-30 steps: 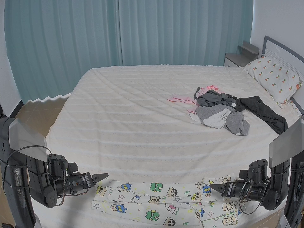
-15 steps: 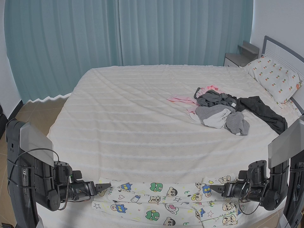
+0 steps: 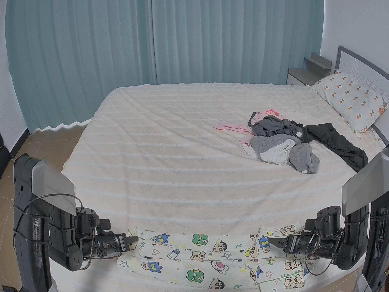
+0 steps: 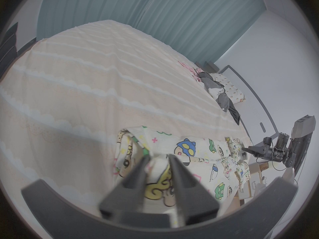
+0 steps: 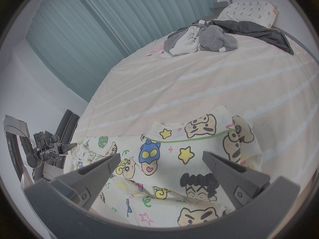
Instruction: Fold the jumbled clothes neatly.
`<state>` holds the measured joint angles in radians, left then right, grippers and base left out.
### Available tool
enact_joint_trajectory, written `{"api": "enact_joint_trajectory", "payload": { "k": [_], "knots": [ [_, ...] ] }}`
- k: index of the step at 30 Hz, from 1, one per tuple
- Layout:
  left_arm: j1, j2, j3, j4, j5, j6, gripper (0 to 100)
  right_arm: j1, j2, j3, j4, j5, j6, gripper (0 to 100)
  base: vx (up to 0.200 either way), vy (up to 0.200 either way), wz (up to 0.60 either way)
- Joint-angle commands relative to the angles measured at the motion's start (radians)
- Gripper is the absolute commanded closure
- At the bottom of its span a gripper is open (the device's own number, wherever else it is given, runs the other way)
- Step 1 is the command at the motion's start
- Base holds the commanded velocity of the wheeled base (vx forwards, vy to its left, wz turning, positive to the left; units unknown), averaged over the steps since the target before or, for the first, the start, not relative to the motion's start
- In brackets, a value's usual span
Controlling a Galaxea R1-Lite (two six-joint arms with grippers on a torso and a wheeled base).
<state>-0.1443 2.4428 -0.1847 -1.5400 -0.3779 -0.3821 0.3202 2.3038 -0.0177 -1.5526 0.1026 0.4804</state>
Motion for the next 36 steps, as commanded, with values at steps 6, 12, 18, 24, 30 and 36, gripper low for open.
{"api": "enact_joint_trajectory", "payload": {
  "k": [6, 12, 18, 24, 30, 36],
  "knots": [
    [0.008, -0.031, 0.004, -0.031, 0.008, 0.005, 100, 0.000, 0.035, 0.015, -0.011, 0.000, 0.000, 0, 0.000, 0.000, 0.00],
    [0.006, -0.076, -0.006, -0.031, 0.007, 0.005, 100, -0.001, 0.094, 0.002, -0.012, 0.003, 0.000, 0, 0.000, 0.000, 0.00],
    [0.006, -0.107, -0.019, -0.031, 0.005, 0.006, 100, -0.007, 0.140, -0.021, -0.012, 0.008, 0.000, 0, 0.000, 0.000, 0.00],
    [0.006, -0.130, -0.045, -0.031, 0.007, 0.006, 100, -0.009, 0.146, -0.030, -0.011, 0.011, 0.001, 0, 0.000, 0.000, 0.00],
    [0.005, -0.137, -0.085, -0.031, 0.008, 0.006, 100, -0.009, 0.152, -0.028, -0.011, 0.012, 0.001, 0, 0.000, 0.000, 0.00],
    [0.003, -0.134, -0.122, -0.031, 0.008, 0.006, 100, -0.007, 0.154, -0.027, -0.011, 0.012, 0.001, 0, 0.000, 0.000, 0.00]
  ]
}}
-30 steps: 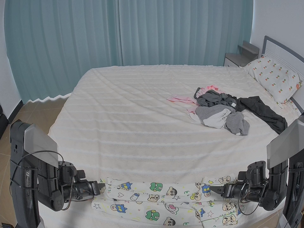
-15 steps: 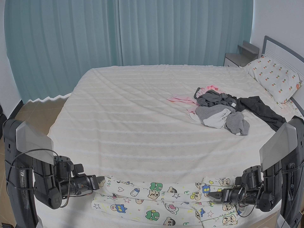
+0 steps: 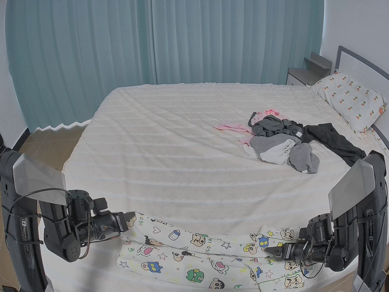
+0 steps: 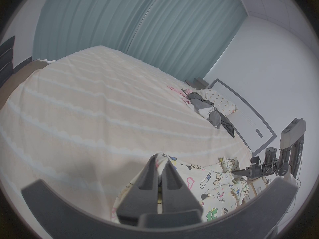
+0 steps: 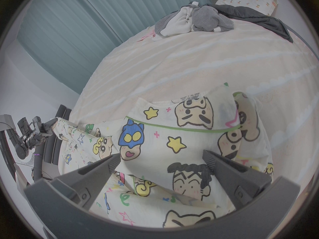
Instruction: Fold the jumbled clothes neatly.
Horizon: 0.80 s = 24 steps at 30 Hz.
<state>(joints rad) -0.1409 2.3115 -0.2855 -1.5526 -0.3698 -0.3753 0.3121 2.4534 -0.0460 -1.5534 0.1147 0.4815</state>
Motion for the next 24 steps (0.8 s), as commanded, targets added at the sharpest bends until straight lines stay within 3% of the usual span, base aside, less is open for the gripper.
{"api": "enact_joint_trajectory", "payload": {
  "k": [1, 17, 24],
  "knots": [
    [0.000, -0.003, -0.027, -0.018, 0.000, -0.001, 100, 0.002, 0.006, 0.000, -0.010, 0.000, 0.002, 0, 0.000, 0.000, 0.00],
    [0.000, 0.017, -0.118, -0.018, 0.003, 0.001, 100, 0.008, 0.018, 0.005, -0.010, 0.000, 0.000, 0, 0.000, 0.000, 0.00],
    [0.000, 0.017, -0.047, -0.018, 0.020, 0.010, 100, 0.008, 0.018, 0.008, -0.010, 0.000, 0.000, 0, 0.000, 0.000, 0.00]
  ]
}}
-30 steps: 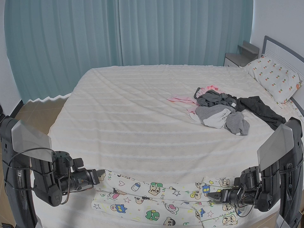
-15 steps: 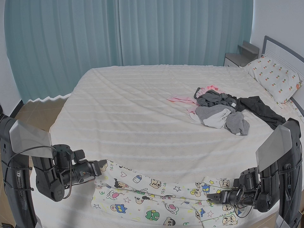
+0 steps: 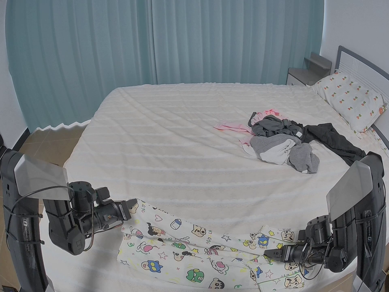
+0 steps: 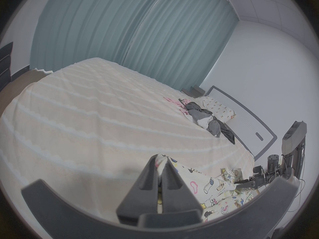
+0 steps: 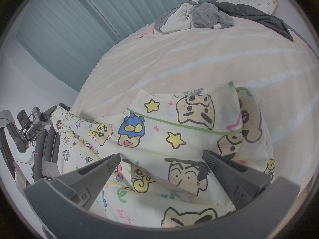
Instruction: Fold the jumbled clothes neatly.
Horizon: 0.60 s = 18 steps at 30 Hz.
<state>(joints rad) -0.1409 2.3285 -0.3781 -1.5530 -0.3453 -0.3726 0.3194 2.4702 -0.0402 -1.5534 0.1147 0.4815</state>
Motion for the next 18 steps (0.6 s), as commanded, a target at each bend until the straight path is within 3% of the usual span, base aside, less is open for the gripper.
{"api": "enact_joint_trajectory", "payload": {
  "k": [1, 10, 15, 17, 18],
  "knots": [
    [0.000, -0.001, 0.064, -0.018, -0.009, 0.017, 100, 0.001, 0.001, 0.002, -0.010, 0.000, 0.000, 0, 0.000, 0.000, 0.00],
    [0.004, -0.017, 0.168, -0.018, -0.015, 0.044, 100, 0.003, 0.004, 0.008, -0.010, 0.000, 0.000, 0, 0.000, 0.000, 0.00],
    [0.015, -0.035, 0.252, -0.018, -0.063, 0.049, 100, 0.004, -0.001, 0.013, -0.010, 0.000, 0.000, 0, 0.000, 0.000, 0.00],
    [0.020, -0.032, 0.269, -0.018, -0.067, 0.064, 100, 0.004, -0.001, 0.014, -0.010, 0.000, 0.000, 0, 0.000, 0.000, 0.00],
    [0.032, -0.020, 0.291, -0.018, -0.067, 0.115, 100, 0.004, -0.002, 0.017, -0.010, 0.000, 0.000, 0, 0.000, 0.000, 0.00]
  ]
}}
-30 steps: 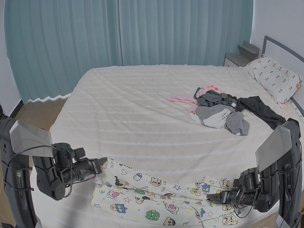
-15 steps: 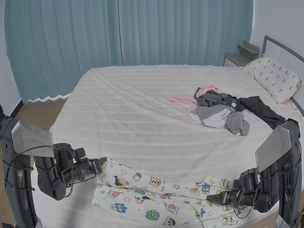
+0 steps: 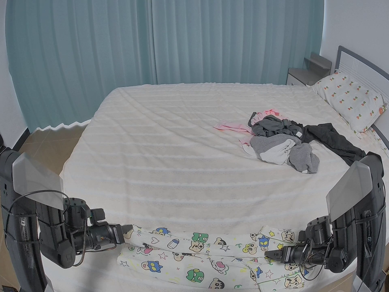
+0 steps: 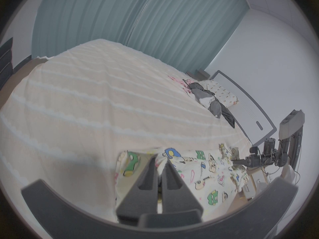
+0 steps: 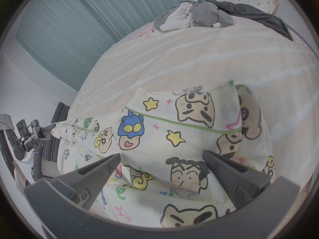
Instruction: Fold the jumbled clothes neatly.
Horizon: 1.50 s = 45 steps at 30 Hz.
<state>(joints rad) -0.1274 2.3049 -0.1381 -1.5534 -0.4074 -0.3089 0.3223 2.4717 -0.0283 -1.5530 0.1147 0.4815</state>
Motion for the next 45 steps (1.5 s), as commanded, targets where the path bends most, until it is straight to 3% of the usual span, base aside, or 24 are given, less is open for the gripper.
{"api": "enact_joint_trajectory", "payload": {
  "k": [1, 5, 9, 17, 18, 24, 33, 37, 41, 45],
  "knots": [
    [0.022, 0.007, 0.054, -0.017, -0.002, 0.060, 100, 0.001, -0.004, 0.008, -0.010, 0.000, 0.000, 0, 0.000, 0.000, 0.00],
    [0.043, 0.107, 0.098, -0.017, 0.007, 0.228, 100, 0.012, -0.008, 0.022, -0.012, 0.003, -0.001, 0, 0.000, 0.000, 0.00],
    [0.037, 0.179, 0.097, -0.017, 0.032, 0.314, 100, 0.023, -0.007, 0.025, -0.010, 0.002, -0.001, 0, 0.000, 0.000, 0.00],
    [-0.001, 0.222, 0.049, -0.017, 0.068, 0.326, 100, 0.027, -0.010, 0.025, -0.010, 0.002, -0.001, 0, 0.000, 0.000, 0.00],
    [-0.003, 0.222, 0.046, -0.017, 0.070, 0.323, 0, 0.027, -0.014, 0.025, -0.010, 0.002, -0.001, 0, 0.000, 0.000, 0.00],
    [0.005, 0.211, 0.057, -0.017, 0.067, 0.281, 0, 0.027, -0.099, 0.027, -0.004, 0.000, 0.002, 0, 0.000, 0.000, 0.00],
    [0.121, -0.002, 0.138, -0.017, 0.002, 0.198, 0, 0.047, -0.258, 0.025, 0.082, -0.027, 0.008, 0, 0.000, 0.000, 0.00],
    [0.169, -0.082, 0.135, -0.017, -0.010, 0.102, 0, 0.052, -0.405, 0.027, 0.183, -0.023, 0.112, 0, 0.000, 0.000, 0.00],
    [0.186, -0.090, 0.107, -0.017, -0.013, 0.025, 0, 0.055, -0.522, 0.025, 0.297, 0.003, 0.163, 0, 0.000, 0.000, 0.00],
    [0.175, -0.064, 0.075, -0.014, -0.002, 0.005, 0, 0.055, -0.580, 0.025, 0.367, 0.019, 0.270, 0, 0.000, 0.000, 0.00]
  ]
}}
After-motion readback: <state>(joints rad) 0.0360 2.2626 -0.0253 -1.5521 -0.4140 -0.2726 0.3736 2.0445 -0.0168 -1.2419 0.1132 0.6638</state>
